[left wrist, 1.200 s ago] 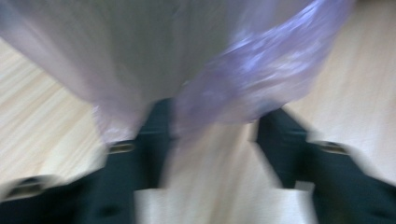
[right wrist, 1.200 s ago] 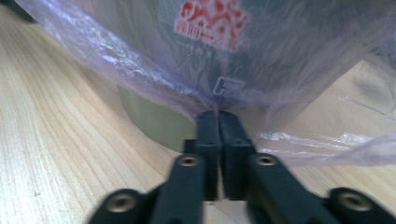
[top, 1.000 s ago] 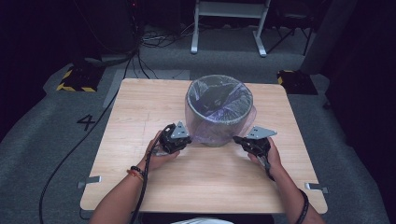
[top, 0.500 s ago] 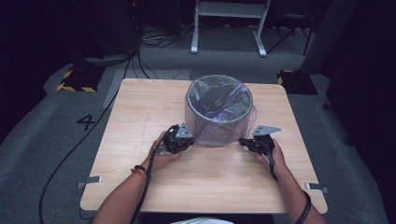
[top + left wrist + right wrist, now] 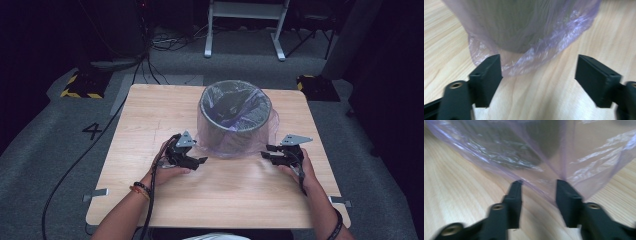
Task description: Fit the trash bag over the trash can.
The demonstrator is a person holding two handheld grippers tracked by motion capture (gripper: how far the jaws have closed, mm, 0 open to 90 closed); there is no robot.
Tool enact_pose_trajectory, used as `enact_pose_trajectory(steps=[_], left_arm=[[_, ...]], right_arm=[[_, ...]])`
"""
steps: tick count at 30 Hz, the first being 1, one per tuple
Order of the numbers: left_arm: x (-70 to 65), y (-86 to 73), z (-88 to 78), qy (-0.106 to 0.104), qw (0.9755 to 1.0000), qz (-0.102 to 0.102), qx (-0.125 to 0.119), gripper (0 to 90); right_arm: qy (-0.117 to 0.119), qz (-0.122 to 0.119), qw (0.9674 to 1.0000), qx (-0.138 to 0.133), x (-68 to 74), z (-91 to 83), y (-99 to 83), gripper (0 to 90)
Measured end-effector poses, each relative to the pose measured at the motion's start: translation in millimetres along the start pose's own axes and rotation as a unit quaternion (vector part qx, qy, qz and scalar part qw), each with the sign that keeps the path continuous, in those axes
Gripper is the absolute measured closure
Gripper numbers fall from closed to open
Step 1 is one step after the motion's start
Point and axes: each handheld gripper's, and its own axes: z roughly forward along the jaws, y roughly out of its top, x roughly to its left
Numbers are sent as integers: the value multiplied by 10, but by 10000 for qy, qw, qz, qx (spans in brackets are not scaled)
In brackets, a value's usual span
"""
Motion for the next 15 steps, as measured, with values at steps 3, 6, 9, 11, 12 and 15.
enact_pose_trajectory(steps=[3,6,9,11,12,15], left_arm=[[-16,-65,-84,36,9999,-58,97,158],[-41,-155,-160,78,9999,8,81,157],[-55,-230,-182,73,9996,4,287,158],[-74,-277,-203,157,9994,8,304,157],[-79,-294,-215,186,9993,0,328,156],[-86,-334,-236,159,9990,-38,410,157]], right_arm=[[-69,-40,10000,-39,-8,-111,-24,335],[-100,-75,9999,-118,-18,-219,-57,259],[-85,-156,9998,-109,-2,-295,-89,220],[-78,-154,9998,-115,4,-332,-112,212],[-72,-152,9998,-137,2,-351,-122,209],[-115,-176,9997,-108,-1,-405,-137,192]])
